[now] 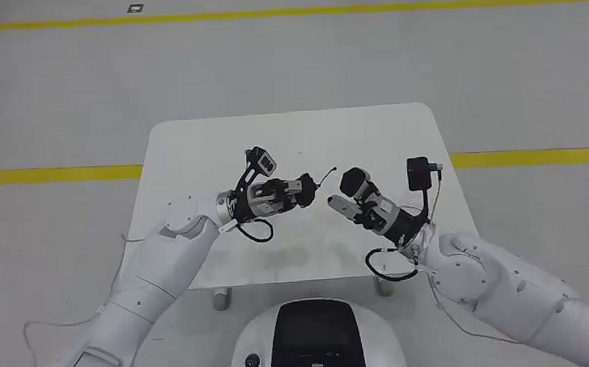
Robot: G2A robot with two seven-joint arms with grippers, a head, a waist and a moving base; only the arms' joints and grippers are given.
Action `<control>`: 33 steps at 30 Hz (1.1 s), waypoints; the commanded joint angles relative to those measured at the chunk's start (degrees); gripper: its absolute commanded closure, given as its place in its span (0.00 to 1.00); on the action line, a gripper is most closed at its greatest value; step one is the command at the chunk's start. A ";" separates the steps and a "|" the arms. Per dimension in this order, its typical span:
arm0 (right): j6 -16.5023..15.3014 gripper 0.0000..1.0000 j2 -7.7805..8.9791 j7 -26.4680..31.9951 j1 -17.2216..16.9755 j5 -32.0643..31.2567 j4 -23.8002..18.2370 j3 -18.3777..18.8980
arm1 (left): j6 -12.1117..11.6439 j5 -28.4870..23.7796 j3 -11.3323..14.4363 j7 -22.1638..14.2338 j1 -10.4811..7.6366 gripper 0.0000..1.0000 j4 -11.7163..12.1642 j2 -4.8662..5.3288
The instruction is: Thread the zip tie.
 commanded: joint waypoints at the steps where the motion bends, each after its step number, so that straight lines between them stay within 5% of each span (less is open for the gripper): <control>1: 0.00 0.00 0.00 0.00 0.00 0.05 0.00 0.00 | 0.11 0.27 0.07 1.22 0.25 1.00 -0.28 -0.04; 6: 0.00 0.00 -0.44 -2.26 -1.55 8.59 1.16 3.15 | 1.02 0.62 -0.55 2.25 0.75 1.00 -1.17 0.09; 10: 0.00 0.00 -0.09 1.31 -2.91 15.06 1.14 7.76 | 1.22 0.61 -1.70 1.85 1.22 1.00 -1.26 0.37; 13: 0.00 0.00 0.10 10.60 -4.01 23.06 0.15 12.78 | 1.29 0.52 -2.25 1.82 1.62 1.00 -1.31 0.49; 17: 0.00 0.00 -0.81 30.66 -6.18 39.22 2.84 22.77 | 1.40 0.55 -2.58 1.68 2.01 1.00 -1.48 0.55; 21: 0.00 0.00 -3.92 54.79 -9.50 52.96 10.79 33.58 | 1.52 0.59 -2.94 1.64 2.40 1.00 -1.57 0.62; 25: 0.00 0.00 -8.10 72.12 -10.88 60.12 17.41 38.62 | 1.69 0.49 -3.19 1.61 2.68 1.00 -1.58 0.65; 33: 0.00 0.00 -16.50 89.76 -9.39 61.70 27.88 39.13 | 2.11 0.16 -3.24 1.66 2.64 1.00 -1.36 0.53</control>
